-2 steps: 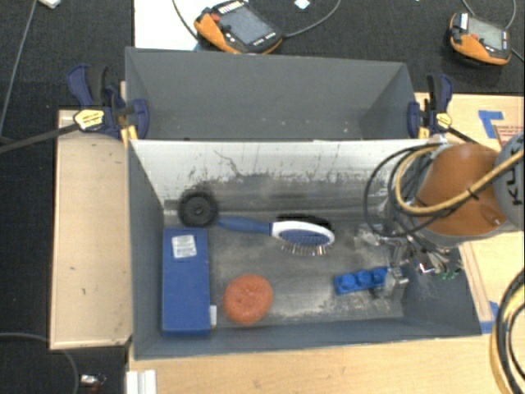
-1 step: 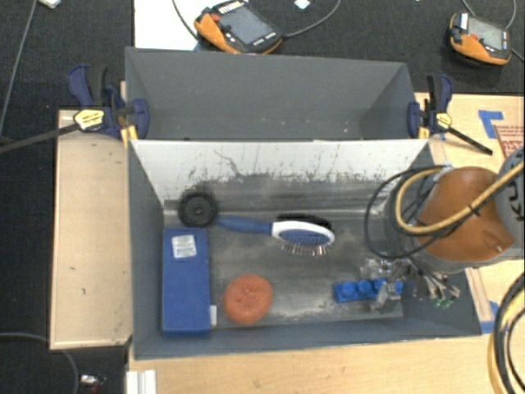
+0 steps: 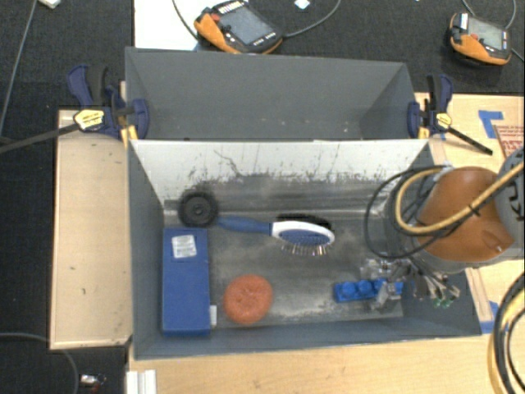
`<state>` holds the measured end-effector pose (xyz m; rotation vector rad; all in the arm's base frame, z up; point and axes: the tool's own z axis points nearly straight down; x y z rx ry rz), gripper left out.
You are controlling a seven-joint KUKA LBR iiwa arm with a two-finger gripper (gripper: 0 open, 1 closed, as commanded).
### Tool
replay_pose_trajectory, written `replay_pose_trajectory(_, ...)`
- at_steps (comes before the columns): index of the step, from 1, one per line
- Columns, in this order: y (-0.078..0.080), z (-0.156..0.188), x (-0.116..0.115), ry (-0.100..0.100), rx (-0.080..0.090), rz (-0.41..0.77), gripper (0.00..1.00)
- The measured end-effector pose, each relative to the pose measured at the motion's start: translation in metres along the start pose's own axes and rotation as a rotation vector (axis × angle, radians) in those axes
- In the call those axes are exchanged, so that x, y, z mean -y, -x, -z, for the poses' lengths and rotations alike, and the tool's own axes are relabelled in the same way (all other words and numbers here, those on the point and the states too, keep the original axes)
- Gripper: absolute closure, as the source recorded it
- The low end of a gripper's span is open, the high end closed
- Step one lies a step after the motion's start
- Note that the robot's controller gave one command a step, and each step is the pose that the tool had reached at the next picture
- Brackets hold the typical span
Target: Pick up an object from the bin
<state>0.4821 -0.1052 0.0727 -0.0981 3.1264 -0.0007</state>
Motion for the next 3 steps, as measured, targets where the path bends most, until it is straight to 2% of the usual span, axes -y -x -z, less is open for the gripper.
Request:
replay_pose_trajectory(1, -0.001, 0.012, -0.001, 0.002, -0.005, 0.000, 1.00)
replay_pose_trajectory(2, 0.001, 0.036, 0.000, 0.000, 0.001, 0.000, 1.00)
replay_pose_trajectory(3, 0.000, 0.079, -0.001, 0.002, -0.005, -0.003, 1.00)
